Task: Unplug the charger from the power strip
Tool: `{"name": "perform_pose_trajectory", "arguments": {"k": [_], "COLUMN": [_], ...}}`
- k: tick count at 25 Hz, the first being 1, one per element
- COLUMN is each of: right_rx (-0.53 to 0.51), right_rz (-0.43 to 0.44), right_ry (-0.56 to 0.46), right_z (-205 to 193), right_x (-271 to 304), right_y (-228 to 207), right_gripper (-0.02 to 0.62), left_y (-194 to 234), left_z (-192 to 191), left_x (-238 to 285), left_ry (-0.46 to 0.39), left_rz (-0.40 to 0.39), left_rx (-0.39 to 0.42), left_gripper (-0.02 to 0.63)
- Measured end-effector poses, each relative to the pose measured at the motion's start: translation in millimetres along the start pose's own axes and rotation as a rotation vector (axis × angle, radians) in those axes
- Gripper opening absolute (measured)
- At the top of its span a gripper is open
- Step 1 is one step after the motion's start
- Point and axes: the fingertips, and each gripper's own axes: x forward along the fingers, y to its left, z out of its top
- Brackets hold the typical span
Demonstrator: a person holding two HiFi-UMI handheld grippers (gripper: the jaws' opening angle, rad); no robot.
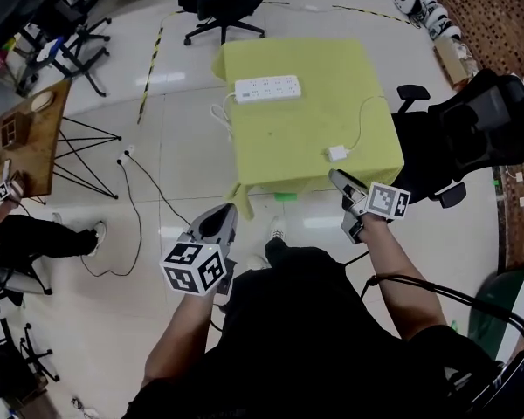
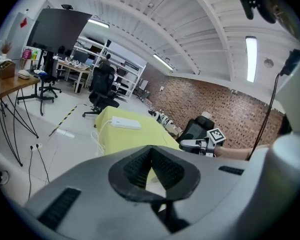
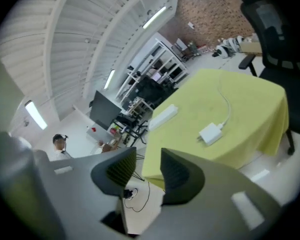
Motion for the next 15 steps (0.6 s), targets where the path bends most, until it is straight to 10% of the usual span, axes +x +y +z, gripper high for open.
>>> {"name": "perform_pose_trajectory", "arguments": {"k": [3,15], "right_rx": [-0.092,-0.290], "right_rz": [0.111,0.285], "right_ry": [-0.027,-0.068], "right_z": [-7.8,-7.4], "right_x": [-23.2,-63.7], "right_y": [48.4,146.0], "right_gripper": [0.003,0.002], "left_y": [-14.6,-48.1], "left_z": [-13.0,-29.7], "left_x": [-10.0,-29.9], "left_ry": [-0.002,-0.039], "left_rz": [-0.020,0.007], "left_rx": [0.021,0.040], "left_gripper": [0.005,0.005]}}
